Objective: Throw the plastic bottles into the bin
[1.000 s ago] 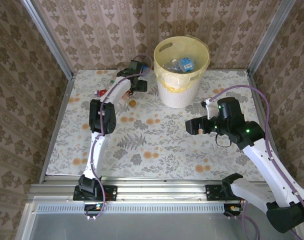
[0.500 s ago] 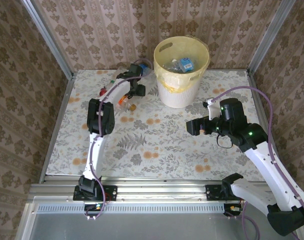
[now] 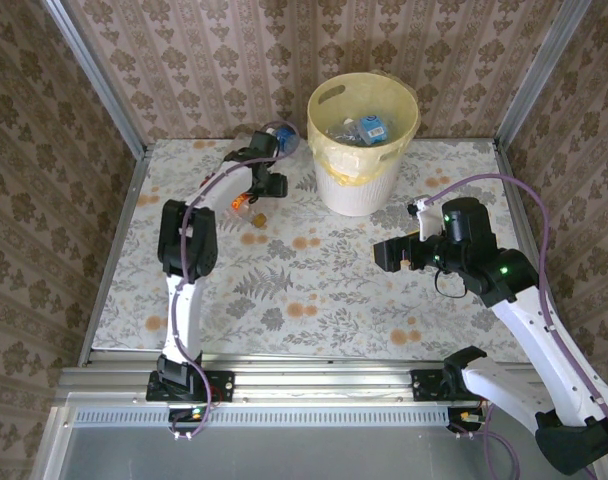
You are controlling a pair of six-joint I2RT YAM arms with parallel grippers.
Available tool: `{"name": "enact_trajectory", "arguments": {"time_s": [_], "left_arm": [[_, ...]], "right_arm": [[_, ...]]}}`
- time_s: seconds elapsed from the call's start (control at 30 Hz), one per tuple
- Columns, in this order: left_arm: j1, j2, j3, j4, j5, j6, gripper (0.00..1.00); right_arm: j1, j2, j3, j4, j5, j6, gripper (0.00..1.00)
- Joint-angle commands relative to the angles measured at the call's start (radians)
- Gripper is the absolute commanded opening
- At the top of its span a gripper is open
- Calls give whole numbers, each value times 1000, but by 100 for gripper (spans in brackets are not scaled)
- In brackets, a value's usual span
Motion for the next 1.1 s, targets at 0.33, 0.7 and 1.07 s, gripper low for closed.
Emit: {"name": "enact_trajectory", "arguments": {"time_s": [0.33, 0.7, 1.07], "left_arm": [[1, -396, -340, 246, 81, -53, 44], [-14, -815, -657, 441, 202, 23, 44], [-177, -1160, -855, 587, 421, 125, 45]], "right_arm": [[-1, -23, -10, 6, 6, 7, 100], [0, -25, 32, 58, -97, 73, 100], [1, 16, 80, 273, -261, 160, 100]]}}
